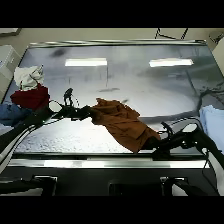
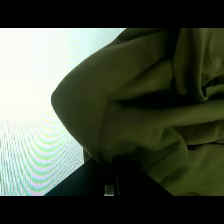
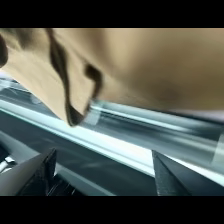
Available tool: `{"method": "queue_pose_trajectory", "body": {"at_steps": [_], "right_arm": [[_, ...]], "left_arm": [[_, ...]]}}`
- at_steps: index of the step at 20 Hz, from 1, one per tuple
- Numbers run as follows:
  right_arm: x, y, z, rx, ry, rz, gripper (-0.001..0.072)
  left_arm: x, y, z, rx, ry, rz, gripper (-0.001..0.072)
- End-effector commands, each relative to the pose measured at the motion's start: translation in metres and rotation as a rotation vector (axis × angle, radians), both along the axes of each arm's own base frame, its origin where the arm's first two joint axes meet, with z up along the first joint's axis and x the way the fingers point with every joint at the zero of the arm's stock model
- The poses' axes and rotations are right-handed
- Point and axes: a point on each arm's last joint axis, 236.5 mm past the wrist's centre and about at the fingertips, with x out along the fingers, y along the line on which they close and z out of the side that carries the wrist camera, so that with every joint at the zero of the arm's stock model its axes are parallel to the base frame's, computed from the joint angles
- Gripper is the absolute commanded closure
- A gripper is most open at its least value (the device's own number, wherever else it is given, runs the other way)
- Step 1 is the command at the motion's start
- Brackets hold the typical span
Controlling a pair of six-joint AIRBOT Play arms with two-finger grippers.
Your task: Fold the clothes and pants, and hang the long-sleeved shirts on hangers.
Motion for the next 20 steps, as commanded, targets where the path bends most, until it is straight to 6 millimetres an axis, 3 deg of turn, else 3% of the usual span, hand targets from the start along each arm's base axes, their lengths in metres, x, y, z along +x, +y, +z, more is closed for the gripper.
{"method": "queue_pose_trajectory", "body": {"at_steps": [1, 4, 6, 8, 9, 11, 13, 14, 15, 16, 17, 18, 19, 20], "right_arm": [[0.011, 0.031, -0.012, -0.048, -0.073, 0.018, 0.0008], [0.025, 0.057, -0.012, -0.039, -0.129, -0.019, 0.0019], [0.032, 0.069, -0.009, -0.017, -0.148, -0.050, 0.0082], [0.032, 0.075, -0.006, 0.003, -0.141, -0.064, 0.0521], [0.030, 0.076, -0.003, 0.012, -0.134, -0.050, 0.0669], [0.035, 0.075, 0.013, 0.014, -0.189, 0.059, 0.0670], [0.069, 0.050, 0.047, -0.098, -0.343, 0.198, 0.0670], [0.103, 0.029, 0.081, -0.189, -0.461, 0.217, 0.0670], [0.141, 0.002, 0.124, -0.288, -0.591, 0.176, 0.0670], [0.180, -0.029, 0.186, -0.386, -0.751, 0.077, 0.0670], [0.207, -0.054, 0.253, -0.445, -0.907, -0.029, 0.0669], [0.221, -0.074, 0.326, -0.476, -1.078, -0.126, 0.0669], [0.222, -0.086, 0.389, -0.493, -1.223, -0.195, 0.0668], [0.212, -0.090, 0.443, -0.503, -1.350, -0.237, 0.0668]], "left_arm": [[0.004, 0.000, 0.012, -0.005, -0.035, 0.005, 0.0683], [0.005, 0.000, 0.026, -0.007, -0.077, -0.012, 0.0683], [0.006, -0.001, 0.032, -0.011, -0.091, -0.012, 0.0683], [0.006, -0.001, 0.036, -0.012, -0.100, -0.013, 0.0683], [0.006, -0.001, 0.038, -0.011, -0.110, -0.019, 0.0683], [0.011, -0.002, 0.058, -0.003, -0.185, -0.060, 0.0683], [0.029, 0.001, 0.118, 0.000, -0.349, -0.080, 0.0684], [0.040, 0.008, 0.159, 0.012, -0.451, -0.074, 0.0684], [0.050, 0.018, 0.213, 0.018, -0.574, -0.054, 0.0684], [0.055, 0.030, 0.270, 0.009, -0.693, -0.025, 0.0684], [0.052, 0.042, 0.335, -0.012, -0.820, 0.015, 0.0684], [0.041, 0.054, 0.393, -0.039, -0.930, 0.054, 0.0684], [0.021, 0.063, 0.451, -0.064, -1.044, 0.081, 0.0683], [-0.003, 0.067, 0.496, -0.081, -1.142, 0.088, 0.0683]]}}
